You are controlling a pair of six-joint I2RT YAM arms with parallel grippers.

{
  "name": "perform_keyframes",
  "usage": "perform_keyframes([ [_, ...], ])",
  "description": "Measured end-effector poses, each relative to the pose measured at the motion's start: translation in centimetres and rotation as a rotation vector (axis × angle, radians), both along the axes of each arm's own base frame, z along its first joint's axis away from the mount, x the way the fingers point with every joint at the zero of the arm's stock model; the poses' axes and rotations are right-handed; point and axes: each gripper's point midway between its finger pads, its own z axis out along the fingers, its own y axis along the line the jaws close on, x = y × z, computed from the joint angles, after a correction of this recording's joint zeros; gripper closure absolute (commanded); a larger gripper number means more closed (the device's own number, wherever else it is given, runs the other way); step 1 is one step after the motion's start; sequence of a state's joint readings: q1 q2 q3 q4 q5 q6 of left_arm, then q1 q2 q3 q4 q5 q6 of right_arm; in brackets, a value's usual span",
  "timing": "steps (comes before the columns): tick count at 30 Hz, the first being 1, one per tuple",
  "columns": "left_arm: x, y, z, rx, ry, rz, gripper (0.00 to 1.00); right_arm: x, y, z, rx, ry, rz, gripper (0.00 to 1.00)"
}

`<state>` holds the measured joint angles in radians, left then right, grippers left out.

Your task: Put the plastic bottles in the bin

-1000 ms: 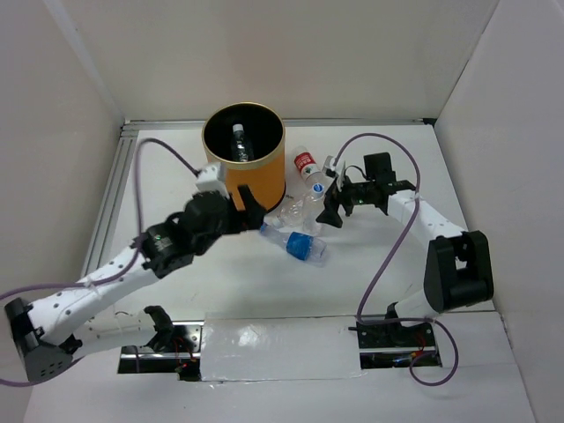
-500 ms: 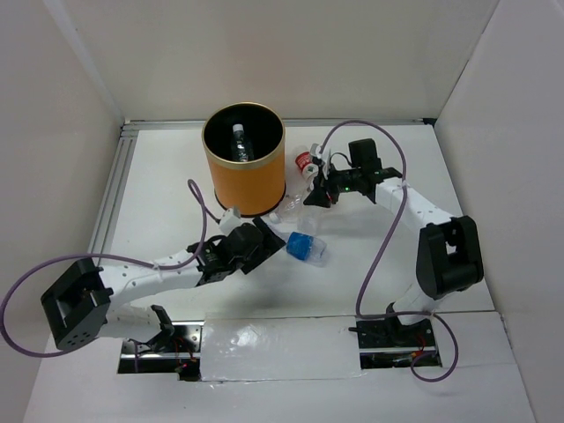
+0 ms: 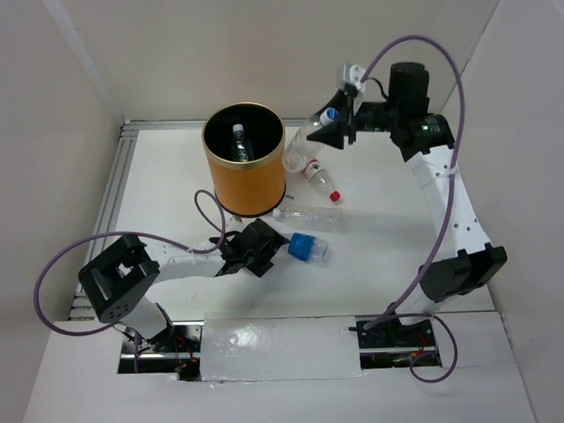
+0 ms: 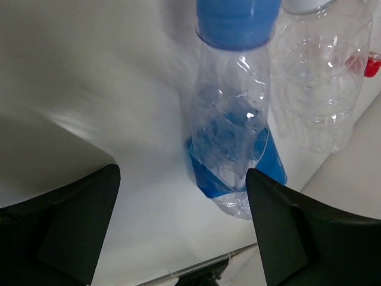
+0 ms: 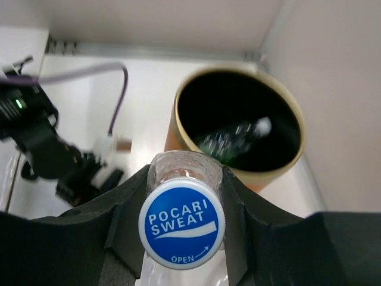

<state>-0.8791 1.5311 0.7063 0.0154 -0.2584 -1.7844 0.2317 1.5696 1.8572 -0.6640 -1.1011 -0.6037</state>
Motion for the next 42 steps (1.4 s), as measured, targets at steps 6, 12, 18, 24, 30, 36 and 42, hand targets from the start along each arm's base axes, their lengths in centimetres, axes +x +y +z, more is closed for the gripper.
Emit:
perform_keyframes([
  [6, 2.3, -1.5, 0.1, -0.072, 0.014, 0.051, 0.00, -2.2, 3.2, 9.2, 0.139, -0.139, 0.102, 0.98],
  [12, 3.9, -2.2, 0.2, -0.137, 0.011, 0.083, 0.00, 0.8, 9.7, 6.9, 0.163, -0.099, 0.151, 0.91],
  [18, 4.3, -2.1, 0.3, -0.155, 0.001, 0.087, 0.00, 7.2, 13.9, -2.5, 0.081, 0.069, 0.052, 0.00],
  [24, 4.8, -1.5, 0.4, -0.180, -0.016, 0.109, 0.00, 9.0, 12.2, -4.7, 0.045, 0.103, -0.020, 0.00],
  [30, 6.1, -1.3, 0.4, -0.198, -0.021, 0.139, 0.02, 7.9, 4.1, -3.7, 0.044, 0.107, -0.143, 0.00],
  [36, 8.3, -3.4, 0.0, -0.141, -0.004, 0.101, 0.40, 5.8, -2.6, -7.6, -0.001, 0.167, -0.262, 0.00],
  [42, 8.0, -3.7, 0.1, -0.136, -0.019, 0.041, 1.00, 4.4, -6.5, -14.1, -0.121, 0.241, -0.314, 0.00],
])
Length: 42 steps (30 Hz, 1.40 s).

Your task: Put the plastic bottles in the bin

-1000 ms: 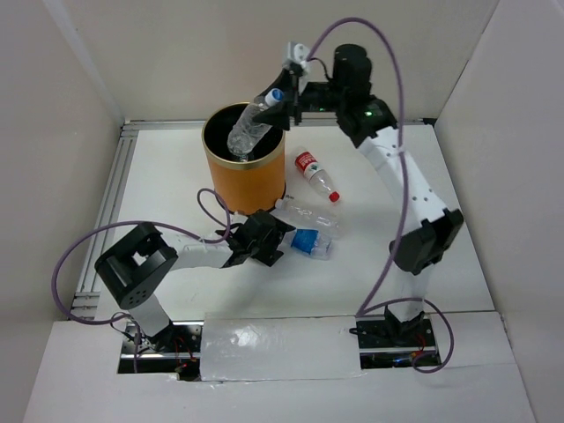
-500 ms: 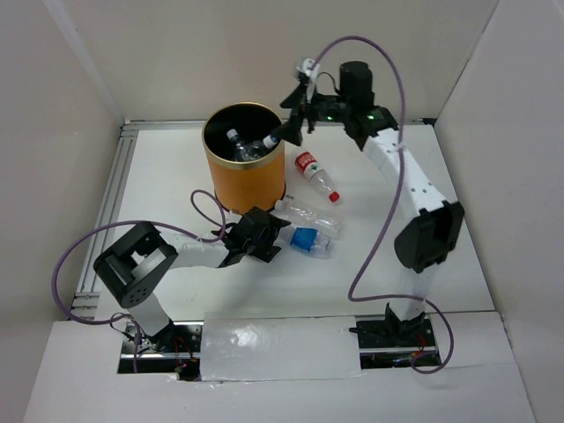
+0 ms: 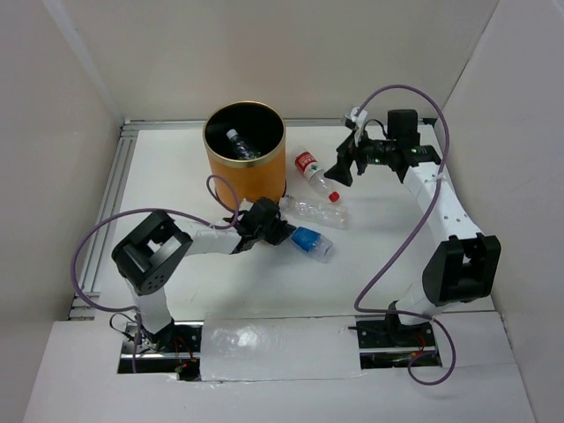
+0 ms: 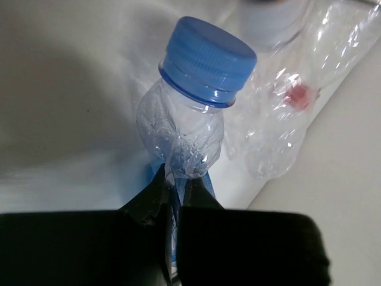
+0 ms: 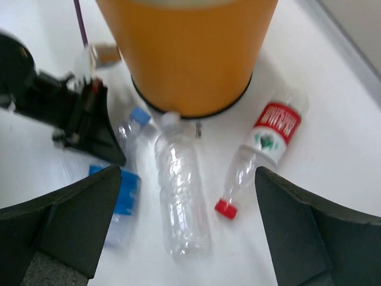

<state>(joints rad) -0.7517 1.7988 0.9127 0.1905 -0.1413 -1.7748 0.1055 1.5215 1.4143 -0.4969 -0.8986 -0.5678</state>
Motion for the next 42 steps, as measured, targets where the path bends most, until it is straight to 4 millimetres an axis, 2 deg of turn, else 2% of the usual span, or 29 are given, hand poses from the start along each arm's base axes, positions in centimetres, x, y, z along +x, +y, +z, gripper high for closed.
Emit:
perform_keyframes([
  [5, -2.1, 0.8, 1.2, 0.072, -0.053, -0.174, 1.00, -1.9, -1.9, -5.3, -0.081, 0.070, 0.015, 0.00],
  [7, -3.1, 1.4, 3.3, 0.123, -0.116, -0.262, 1.00, -2.5, -2.2, -6.8, -0.108, 0.084, 0.031, 0.00],
  [8, -3.6, 1.6, 5.1, 0.142, -0.170, -0.306, 1.00, -2.8, -2.3, -7.3, -0.119, 0.085, 0.039, 0.00],
  [11, -4.2, 1.6, 13.3, 0.162, -0.387, -0.402, 1.00, -3.2, -2.5, -8.3, -0.145, 0.077, 0.061, 0.00],
  [12, -4.2, 1.6, 16.6, 0.167, -0.470, -0.420, 1.00, -3.2, -2.6, -8.5, -0.151, 0.070, 0.068, 0.00],
  [14, -3.3, 1.9, 24.6, 0.177, -0.675, -0.412, 1.00, -3.2, -2.7, -8.9, -0.165, 0.062, 0.076, 0.00],
  [16, -2.1, 3.2, 31.9, 0.195, -0.859, -0.350, 1.00, -3.2, -2.7, -9.4, -0.174, 0.064, 0.077, 0.00],
  [18, -0.7, 5.5, 37.0, 0.248, -0.983, -0.257, 1.00, -3.0, -2.7, -10.2, -0.185, 0.082, 0.072, 0.00],
  [19, 0.2, 6.8, 38.8, 0.279, -1.024, -0.200, 1.00, -2.9, -2.6, -10.6, -0.187, 0.094, 0.069, 0.00],
  [21, 2.3, 9.5, 40.9, 0.366, -1.061, -0.078, 1.00, -2.7, -2.4, -11.8, -0.194, 0.136, 0.060, 0.00],
  [24, 6.5, 12.9, 40.7, 0.525, -1.017, 0.082, 0.99, -2.8, -2.0, -13.1, -0.196, 0.208, 0.038, 0.00],
  [25, 8.1, 13.8, 39.7, 0.584, -0.977, 0.116, 0.97, -2.8, -1.8, -13.4, -0.195, 0.225, 0.031, 0.00],
  [27, 10.9, 14.9, 37.0, 0.689, -0.897, 0.155, 0.86, -2.9, -1.1, -13.5, -0.189, 0.252, 0.015, 0.00],
  [29, 12.9, 16.0, 33.3, 0.791, -0.801, 0.155, 0.63, -2.9, -0.1, -13.3, -0.168, 0.273, 0.003, 0.00],
  [30, 13.7, 16.6, 31.4, 0.841, -0.752, 0.146, 0.42, -2.8, 0.7, -13.1, -0.151, 0.293, -0.011, 0.00],
  [32, 14.8, 17.7, 28.4, 0.914, -0.671, 0.123, 0.27, -2.6, 2.0, -13.3, -0.128, 0.332, -0.038, 0.00],
  [34, 15.1, 18.5, 26.7, 0.960, -0.623, 0.100, 0.12, -2.1, 3.1, -14.2, -0.132, 0.383, -0.094, 0.00],
  [36, 15.2, 19.3, 26.6, 0.989, -0.606, 0.091, 0.09, -1.5, 4.0, -15.7, -0.157, 0.430, -0.164, 0.00],
  [39, 14.5, 19.7, 28.4, 0.995, -0.640, 0.093, 0.08, -0.6, 4.5, -18.4, -0.206, 0.486, -0.275, 0.00],
  [41, 13.3, 19.5, 30.3, 0.992, -0.691, 0.088, 0.08, 1.0, 4.2, -18.3, -0.216, 0.460, -0.359, 0.00],
  [42, 11.5, 19.5, 31.6, 0.984, -0.734, 0.082, 0.08, 1.5, 3.9, -18.3, -0.222, 0.454, -0.393, 0.00],
])
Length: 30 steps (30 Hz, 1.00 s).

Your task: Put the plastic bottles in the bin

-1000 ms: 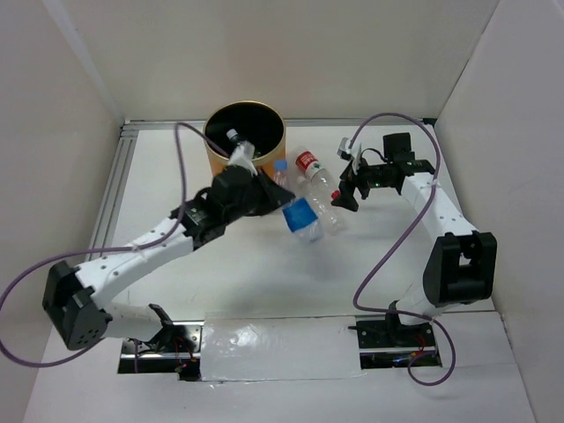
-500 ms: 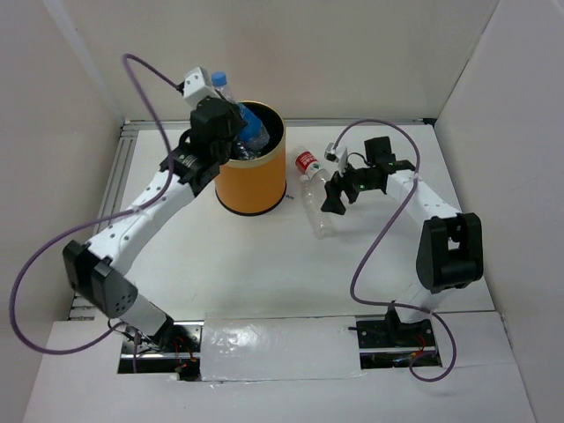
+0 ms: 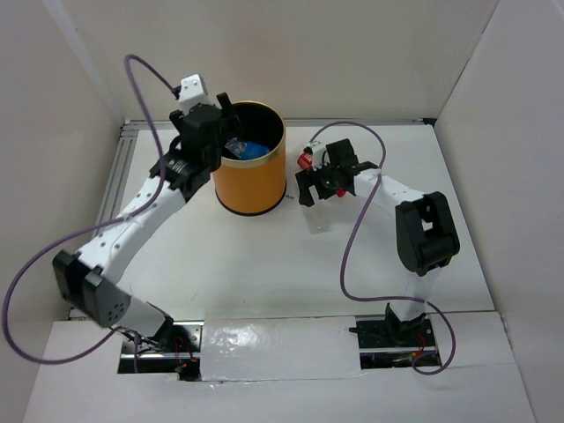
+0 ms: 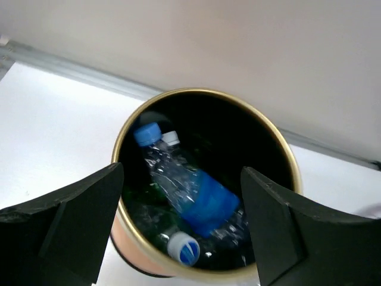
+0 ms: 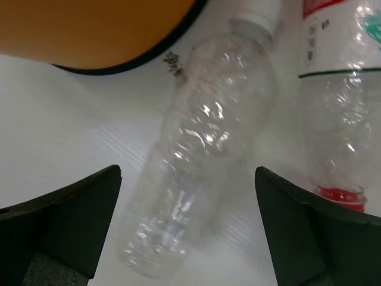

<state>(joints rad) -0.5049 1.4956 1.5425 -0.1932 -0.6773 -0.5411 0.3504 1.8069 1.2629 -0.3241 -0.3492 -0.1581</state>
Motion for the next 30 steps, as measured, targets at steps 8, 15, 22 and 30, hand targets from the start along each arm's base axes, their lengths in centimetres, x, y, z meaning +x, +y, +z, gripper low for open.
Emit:
perform_keyframes([
  [8, -10.4, 0.6, 2.2, -0.039, -0.108, -0.135, 0.07, 0.5, -2.4, -2.8, -0.136, 0.018, -0.130, 0.06],
  [15, -14.6, -1.7, -6.4, -0.033, 0.057, -0.249, 0.08, -1.0, -1.3, -3.8, -0.152, 0.037, -0.079, 0.41],
  [22, -18.4, -5.5, -12.7, -0.031, 0.216, -0.384, 0.10, -3.2, -1.4, -0.7, -0.089, 0.044, 0.062, 0.90],
  [30, -21.6, -4.7, -20.3, -0.057, 0.370, -0.386, 0.10, -2.6, -0.9, 19.7, 0.090, -0.404, 0.211, 0.90],
])
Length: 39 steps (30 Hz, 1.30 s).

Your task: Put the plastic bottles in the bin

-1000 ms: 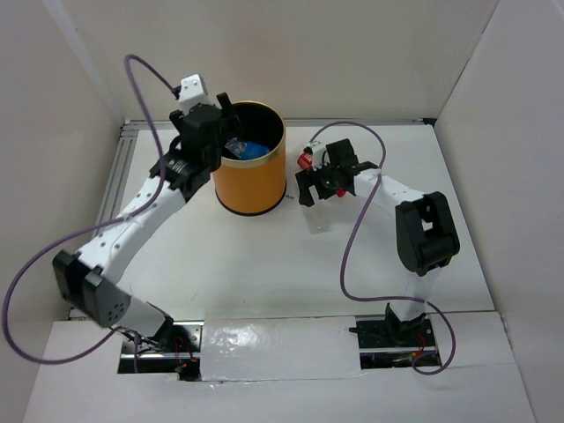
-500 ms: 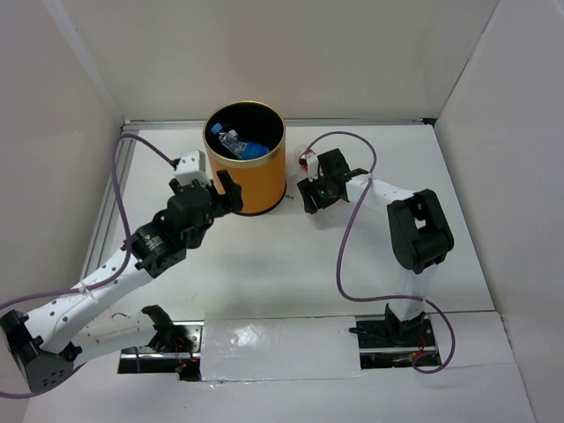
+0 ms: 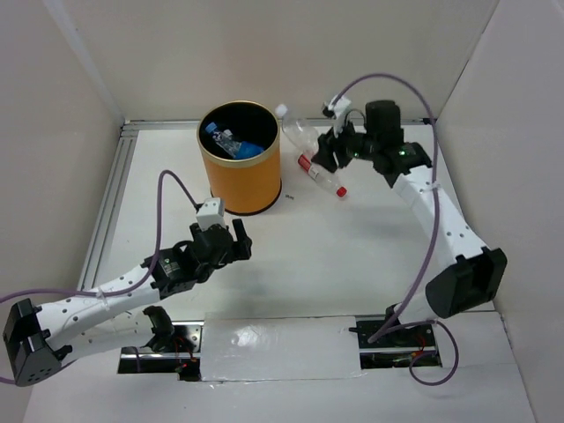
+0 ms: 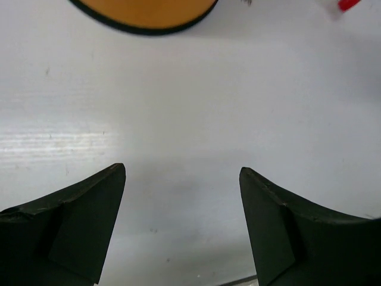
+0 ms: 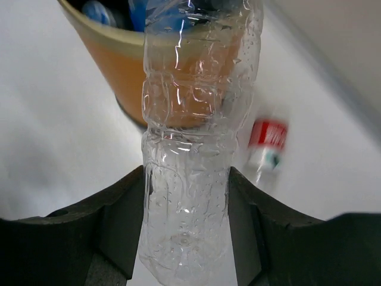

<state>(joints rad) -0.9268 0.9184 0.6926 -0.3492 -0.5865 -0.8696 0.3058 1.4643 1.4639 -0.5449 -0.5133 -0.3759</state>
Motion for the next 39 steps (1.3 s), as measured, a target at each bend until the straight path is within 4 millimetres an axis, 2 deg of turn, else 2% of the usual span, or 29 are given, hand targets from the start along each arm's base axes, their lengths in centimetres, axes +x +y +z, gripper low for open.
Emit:
perform_keyframes([
  [1, -0.5, -0.1, -0.9, 0.010, 0.021, -0.009, 0.10, 0.4, 0.7, 3.7, 0.038, -0.095, 0.031, 0.90],
  [3, -1.5, -0.6, -2.3, 0.022, 0.057, -0.035, 0.10, 0.9, 2.1, 9.9, 0.104, -0.254, 0.088, 0.89],
  [5, -2.1, -1.1, -3.0, 0.027, 0.077, -0.052, 0.09, 1.0, 3.7, 14.3, 0.161, -0.363, 0.143, 0.88],
  [7, -2.5, -1.7, -3.4, 0.028, 0.087, -0.067, 0.09, 1.5, 5.9, 16.9, 0.213, -0.424, 0.198, 0.84],
  [9, -2.9, -2.2, -3.6, 0.030, 0.093, -0.080, 0.09, 2.8, 9.0, 17.7, 0.252, -0.435, 0.256, 0.73],
  [11, -3.2, -2.4, -3.6, 0.030, 0.093, -0.086, 0.09, 4.8, 11.7, 17.1, 0.284, -0.413, 0.291, 0.60],
  [12, -3.3, -2.5, -3.6, 0.024, 0.092, -0.088, 0.09, 5.9, 13.3, 15.7, 0.296, -0.380, 0.305, 0.44],
  [14, -3.5, -2.8, -3.6, 0.016, 0.094, -0.088, 0.09, 7.7, 15.6, 12.1, 0.301, -0.293, 0.320, 0.30],
  [15, -3.7, -2.9, -3.6, 0.010, 0.094, -0.085, 0.09, 8.6, 16.8, 9.4, 0.294, -0.233, 0.321, 0.18],
  [18, -4.2, -2.9, -3.3, -0.009, 0.094, -0.081, 0.09, 10.3, 18.4, 2.8, 0.260, -0.098, 0.301, 0.04],
  [20, -4.5, -2.7, -3.1, -0.024, 0.091, -0.075, 0.09, 10.8, 18.6, 0.6, 0.242, -0.052, 0.287, 0.01],
  [22, -4.8, -2.3, -3.1, -0.031, 0.091, -0.068, 0.08, 10.9, 18.4, 0.9, 0.241, -0.053, 0.275, 0.01],
  [24, -4.9, -2.0, -3.2, -0.038, 0.095, -0.056, 0.08, 11.0, 17.7, 2.7, 0.251, -0.088, 0.264, 0.01],
  [26, -4.9, -1.9, -3.3, -0.040, 0.096, -0.050, 0.08, 11.5, 15.7, 4.9, 0.255, -0.132, 0.234, 0.01],
  [28, -5.0, -1.7, -3.5, -0.033, 0.099, -0.048, 0.08, 12.2, 12.4, 7.0, 0.245, -0.183, 0.175, 0.01],
  [30, -4.9, -1.7, -3.7, -0.024, 0.100, -0.046, 0.07, 13.0, 8.0, 8.3, 0.218, -0.228, 0.097, 0.08],
  [32, -4.9, -1.7, -4.0, -0.009, 0.105, -0.044, 0.07, 13.8, 4.2, 8.3, 0.171, -0.258, 0.021, 0.12],
  [34, -4.9, -1.7, -4.5, 0.008, 0.112, -0.045, 0.07, 14.6, 0.8, 6.6, 0.108, -0.256, -0.052, 0.10],
  [35, -4.9, -1.7, -4.7, 0.017, 0.116, -0.045, 0.07, 14.9, -0.3, 5.0, 0.071, -0.236, -0.076, 0.07],
  [39, -4.9, -1.8, -5.1, 0.031, 0.125, -0.049, 0.07, 15.4, -1.1, -2.9, -0.053, -0.100, -0.076, 0.00],
])
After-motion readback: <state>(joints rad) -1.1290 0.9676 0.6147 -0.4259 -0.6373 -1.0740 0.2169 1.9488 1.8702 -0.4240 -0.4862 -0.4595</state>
